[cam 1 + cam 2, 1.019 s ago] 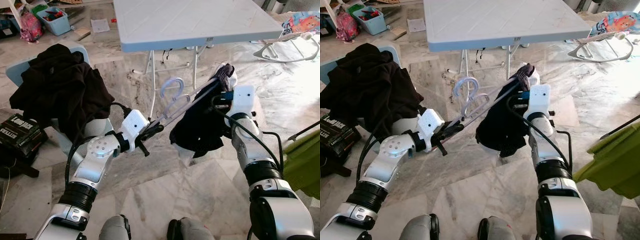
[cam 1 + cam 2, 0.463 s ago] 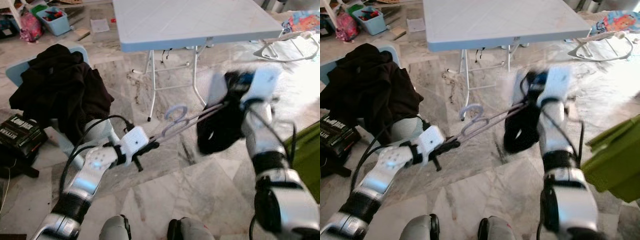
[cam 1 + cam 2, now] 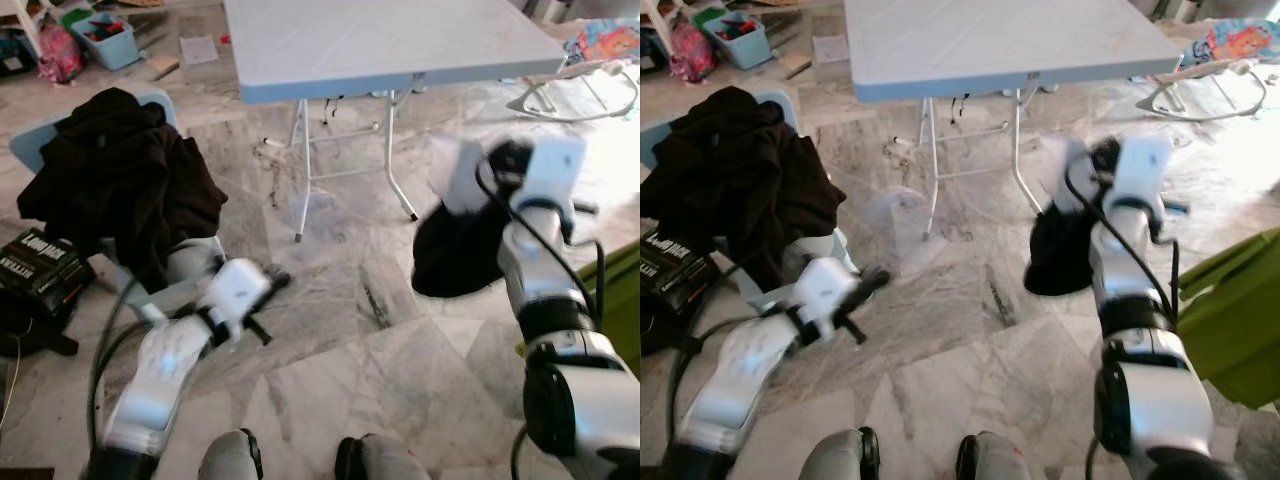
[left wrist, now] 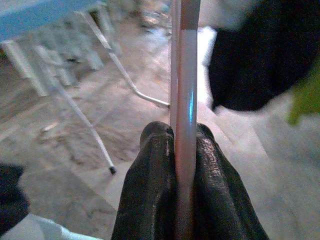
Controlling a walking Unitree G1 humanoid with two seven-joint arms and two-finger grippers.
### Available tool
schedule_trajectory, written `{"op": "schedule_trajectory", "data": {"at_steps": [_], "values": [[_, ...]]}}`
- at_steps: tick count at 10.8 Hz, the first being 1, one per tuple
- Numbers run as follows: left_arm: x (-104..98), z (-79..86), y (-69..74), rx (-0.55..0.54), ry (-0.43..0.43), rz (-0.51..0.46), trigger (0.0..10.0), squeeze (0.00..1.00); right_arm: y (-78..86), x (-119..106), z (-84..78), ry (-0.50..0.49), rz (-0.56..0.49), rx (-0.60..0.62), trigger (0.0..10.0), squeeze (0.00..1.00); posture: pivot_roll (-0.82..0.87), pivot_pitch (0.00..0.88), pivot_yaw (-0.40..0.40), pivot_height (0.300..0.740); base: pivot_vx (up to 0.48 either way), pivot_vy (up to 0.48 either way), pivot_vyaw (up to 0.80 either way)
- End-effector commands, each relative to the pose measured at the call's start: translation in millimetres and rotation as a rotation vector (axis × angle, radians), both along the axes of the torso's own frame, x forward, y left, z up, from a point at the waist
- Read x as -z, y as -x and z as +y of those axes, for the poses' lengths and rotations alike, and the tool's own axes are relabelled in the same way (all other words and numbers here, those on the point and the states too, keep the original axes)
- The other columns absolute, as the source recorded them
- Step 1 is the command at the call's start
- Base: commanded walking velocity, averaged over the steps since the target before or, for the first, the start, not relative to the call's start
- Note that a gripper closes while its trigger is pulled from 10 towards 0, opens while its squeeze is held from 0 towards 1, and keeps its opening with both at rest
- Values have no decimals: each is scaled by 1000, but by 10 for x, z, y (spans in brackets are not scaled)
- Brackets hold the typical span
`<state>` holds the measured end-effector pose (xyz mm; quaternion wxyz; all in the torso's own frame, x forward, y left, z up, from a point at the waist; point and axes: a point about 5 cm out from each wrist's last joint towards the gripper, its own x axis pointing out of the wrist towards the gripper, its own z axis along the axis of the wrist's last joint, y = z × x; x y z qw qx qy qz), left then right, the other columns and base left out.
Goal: Hang hanger
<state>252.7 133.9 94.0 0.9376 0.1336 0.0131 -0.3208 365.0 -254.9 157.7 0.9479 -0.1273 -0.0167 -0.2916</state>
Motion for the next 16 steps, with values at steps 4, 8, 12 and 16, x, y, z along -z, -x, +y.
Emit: {"op": "schedule_trajectory", "data": {"at_steps": [4, 8, 12, 16], "values": [[-205, 43, -5, -296, 112, -129, 4941, 0, 77, 200, 47, 44, 69, -150, 0, 0, 16, 136, -72, 740, 0, 0, 0], [-283, 150, 91, -521, 240, -110, 10000, 0, 621, 553, 253, 28, 81, -509, 0, 0, -5, 117, -71, 740, 0, 0, 0], [-378, 143, 40, -526, 271, -111, 10000, 0, 641, 425, 455, 39, 39, -579, 0, 0, 0, 113, -69, 740, 229, 0, 0], [-402, 105, 7, -508, 280, -110, 10000, 0, 632, 383, 475, 34, 34, -580, 0, 0, -3, 110, -68, 740, 457, 0, 0]]}}
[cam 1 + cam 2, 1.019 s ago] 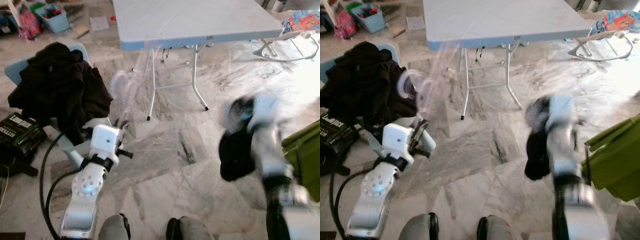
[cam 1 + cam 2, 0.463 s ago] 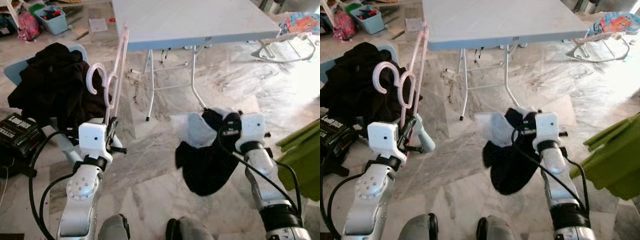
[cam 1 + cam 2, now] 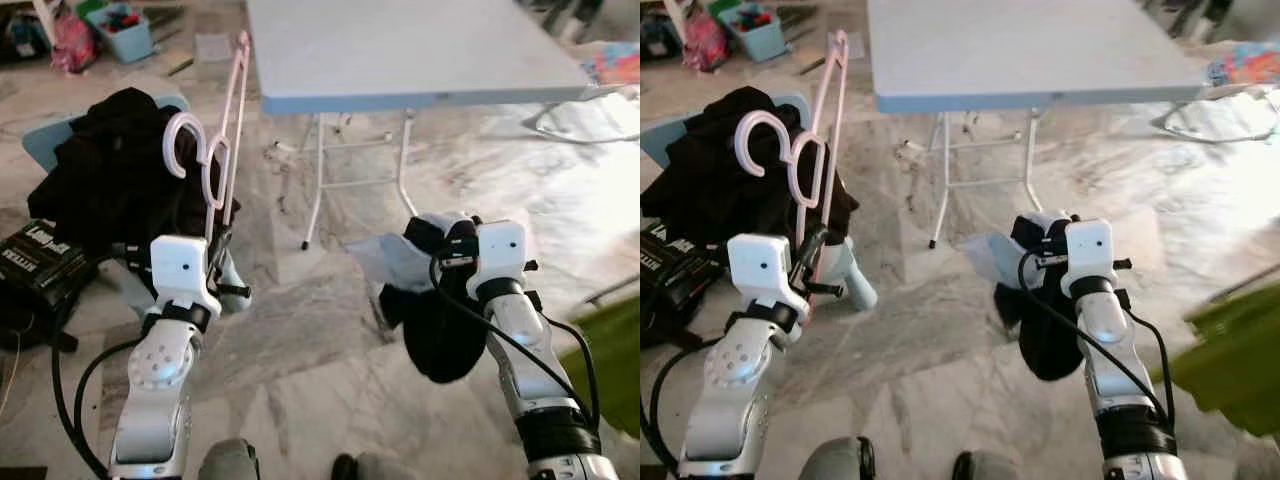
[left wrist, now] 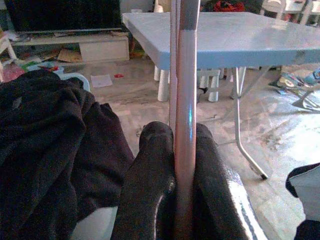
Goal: Hang hanger
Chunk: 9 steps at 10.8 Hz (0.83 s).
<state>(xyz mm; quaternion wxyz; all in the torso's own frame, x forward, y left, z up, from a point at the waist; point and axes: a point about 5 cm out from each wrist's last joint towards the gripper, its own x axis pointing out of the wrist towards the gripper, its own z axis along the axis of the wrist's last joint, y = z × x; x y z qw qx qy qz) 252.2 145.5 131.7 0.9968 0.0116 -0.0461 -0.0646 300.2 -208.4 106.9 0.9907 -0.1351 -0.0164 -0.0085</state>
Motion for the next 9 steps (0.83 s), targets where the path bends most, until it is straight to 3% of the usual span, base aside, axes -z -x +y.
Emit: {"op": "schedule_trajectory", "data": {"at_steps": [1, 2, 4, 5, 7, 9], "values": [[-29, -13, -6, 4, -3, -6, 10000, 0, -18, -140, 23, 5, -54, -12, 0, 0, -4, 115, -66, 740, 480, 0, 0], [-32, -11, -8, 4, -5, -6, 10000, 0, -20, -144, 35, -5, -52, -12, 5686, 0, -3, 116, -66, 740, 480, 0, 0], [-31, -25, -8, 16, -3, -2, 10000, 0, -30, -138, 42, -1, -45, -11, 7765, 0, 0, 117, -66, 740, 480, 0, 0], [-22, -36, -6, 21, -7, 0, 10000, 0, -31, -129, 52, 1, -40, -14, 10000, 0, 0, 115, -65, 740, 480, 0, 0], [-29, -47, -31, 22, -11, 0, 10000, 0, -39, -122, 75, 1, -29, -20, 10000, 0, 1, 107, -65, 740, 454, 0, 0], [-44, -54, -45, 10, 3, -4, 10000, 0, -49, -114, 102, 1, -22, -27, 10000, 0, 1, 111, -66, 740, 381, -289, 0]]}}
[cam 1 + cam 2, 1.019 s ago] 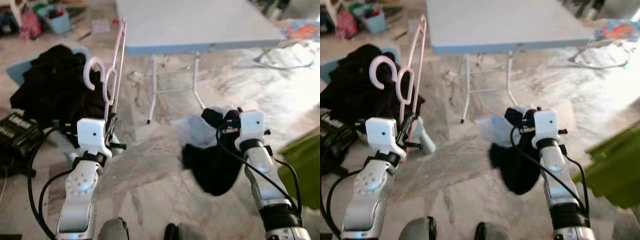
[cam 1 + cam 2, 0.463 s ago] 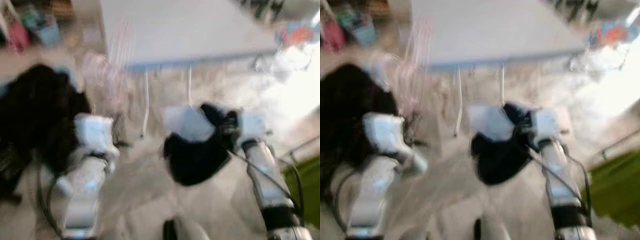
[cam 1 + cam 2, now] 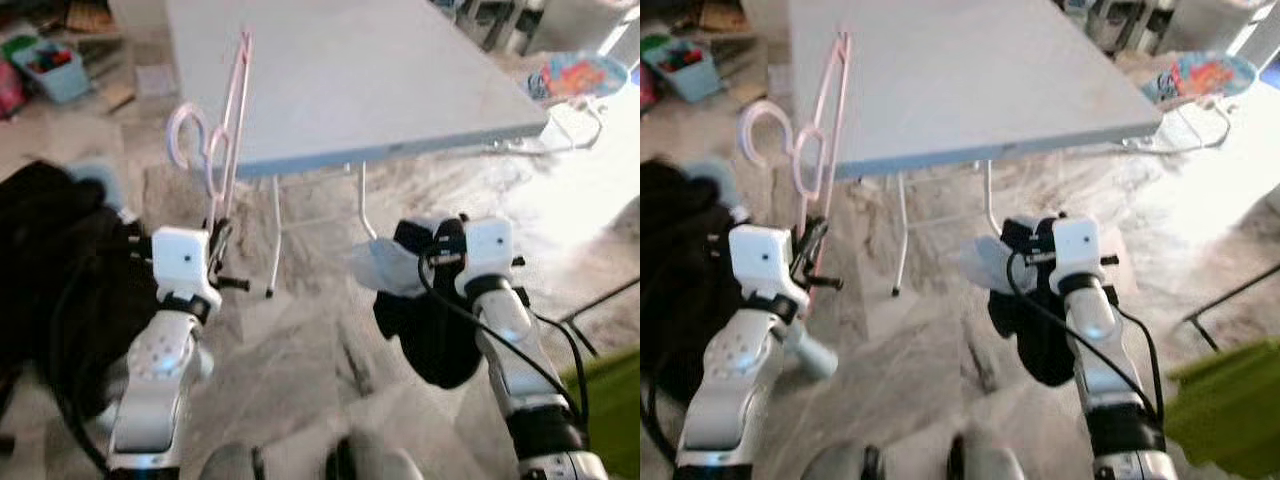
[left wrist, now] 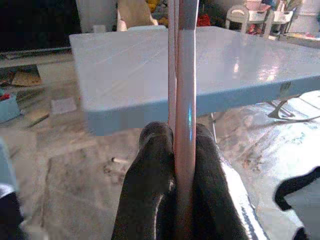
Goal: Hang hanger
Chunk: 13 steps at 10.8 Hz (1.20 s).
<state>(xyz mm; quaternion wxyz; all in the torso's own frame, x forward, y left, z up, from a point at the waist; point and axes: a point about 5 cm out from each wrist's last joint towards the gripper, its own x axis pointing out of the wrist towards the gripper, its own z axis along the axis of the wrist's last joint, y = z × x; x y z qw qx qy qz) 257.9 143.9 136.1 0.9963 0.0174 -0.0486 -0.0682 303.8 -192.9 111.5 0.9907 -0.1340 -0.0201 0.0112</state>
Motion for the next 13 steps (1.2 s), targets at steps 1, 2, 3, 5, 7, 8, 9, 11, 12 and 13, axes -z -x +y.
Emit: {"op": "schedule_trajectory", "data": {"at_steps": [1, 2, 3, 5, 7, 8, 9, 11, 12, 13], "values": [[-14, -38, -9, 7, 6, -2, 10000, 0, -36, -82, -38, -1, -21, 9, 10000, 0, 2, 128, -66, 740, 371, -300, 0], [-26, -43, -16, 8, 0, -9, 10000, 0, -52, -116, -12, 1, -38, -1, 10000, 0, 4, 117, -64, 740, 375, -296, 0], [-51, -52, -42, 5, 6, -17, 10000, 0, -95, -180, 6, -10, -64, -7, 10000, 0, 5, 117, -65, 740, 398, -266, 0], [-111, -48, -66, -19, 11, -38, 10000, 0, -209, -348, 11, -24, -119, -36, 10000, 0, 7, 121, -67, 740, 446, -122, 0], [-139, -10, -79, -66, 8, -51, 10000, 0, -306, -508, 16, -39, -173, -46, 10000, 0, 10, 120, -66, 740, 476, 0, 0], [-144, -4, -86, -64, -5, -55, 10000, 0, -347, -580, 30, -63, -202, -41, 10000, 0, 10, 120, -66, 740, 469, 0, 0], [-148, 7, -92, -72, -4, -56, 10000, 0, -376, -701, 109, -90, -253, -62, 10000, 0, 17, 118, -54, 740, 472, 0, 0], [-183, -6, -131, -82, 4, -66, 10000, 0, -460, -908, 306, -153, -316, -95, 10000, 0, 21, 119, -55, 740, 469, 0, 0], [-187, -7, -134, -87, 2, -66, 10000, 0, -472, -927, 327, -171, -321, -102, 10000, 0, 22, 123, -57, 740, 469, 0, 0], [-175, 21, -127, -141, -24, -68, 10000, 0, -538, -1010, 375, -222, -335, -119, 10000, 0, 22, 122, -58, 740, 0, 0, 0]]}}
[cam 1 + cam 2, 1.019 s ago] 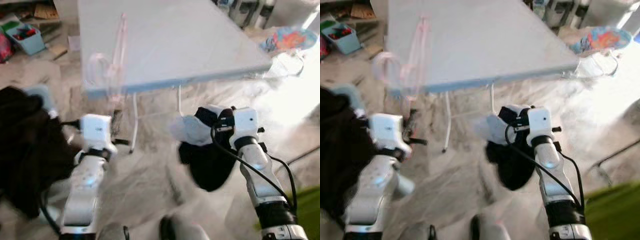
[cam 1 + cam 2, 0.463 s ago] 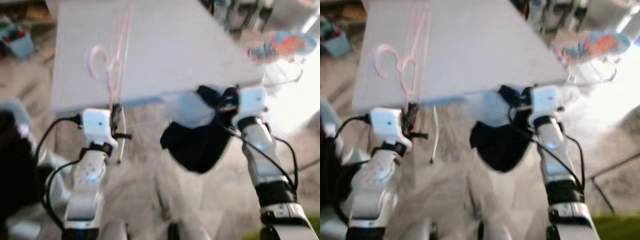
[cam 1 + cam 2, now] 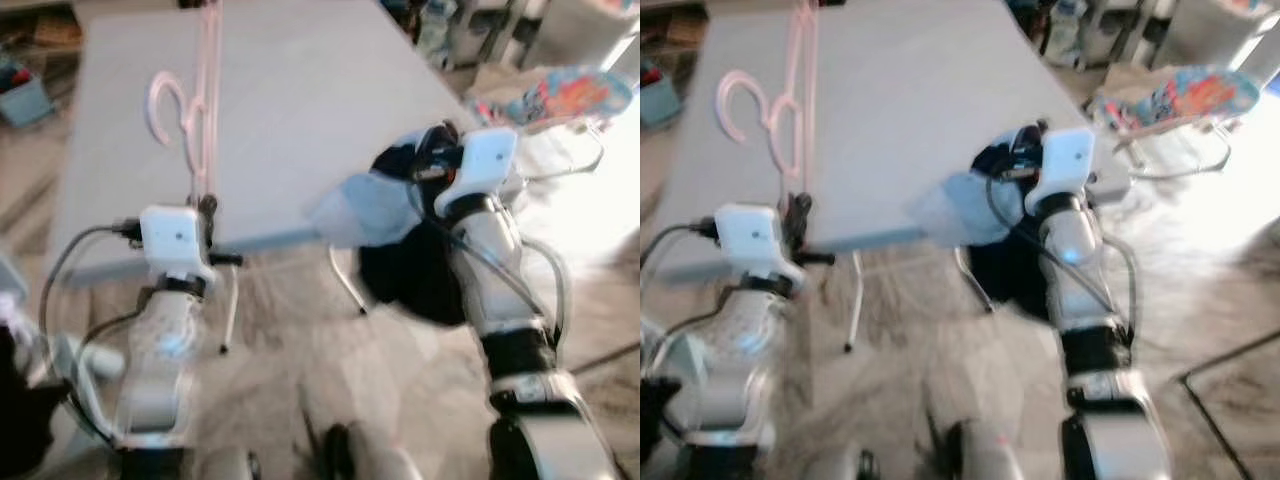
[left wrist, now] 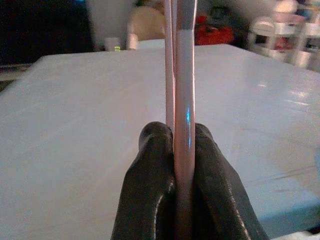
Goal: Hang hanger
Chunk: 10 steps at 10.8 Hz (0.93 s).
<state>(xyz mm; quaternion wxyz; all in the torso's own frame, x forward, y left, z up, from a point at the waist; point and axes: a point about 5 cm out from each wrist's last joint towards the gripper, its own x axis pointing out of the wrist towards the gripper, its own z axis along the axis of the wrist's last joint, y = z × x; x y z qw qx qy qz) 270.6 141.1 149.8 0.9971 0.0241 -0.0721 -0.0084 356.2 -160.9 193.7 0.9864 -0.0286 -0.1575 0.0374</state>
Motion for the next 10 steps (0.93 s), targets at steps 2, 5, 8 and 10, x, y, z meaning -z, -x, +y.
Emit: {"op": "schedule_trajectory", "data": {"at_steps": [2, 5, 8, 10], "values": [[-35, 108, -18, -117, -60, -18, 10000, 0, -158, -406, 214, -84, -118, -60, 10000, 0, 21, 119, -56, 740, 0, 0, 0], [-78, 149, -64, -213, -87, -28, 10000, 0, -406, -990, 559, -327, -191, -145, 10000, 0, 57, 116, -84, 740, 0, 0, 0], [-78, 163, -42, -252, -102, -34, 10000, 0, -453, -1243, 741, -752, -197, -358, 10000, 0, 70, 126, -89, 740, 0, 0, 0], [-91, 105, -45, -235, -108, -43, 10000, 0, -479, -1240, 799, -793, -172, -386, 10000, 0, 69, 118, -87, 740, 0, 0, 0]]}}
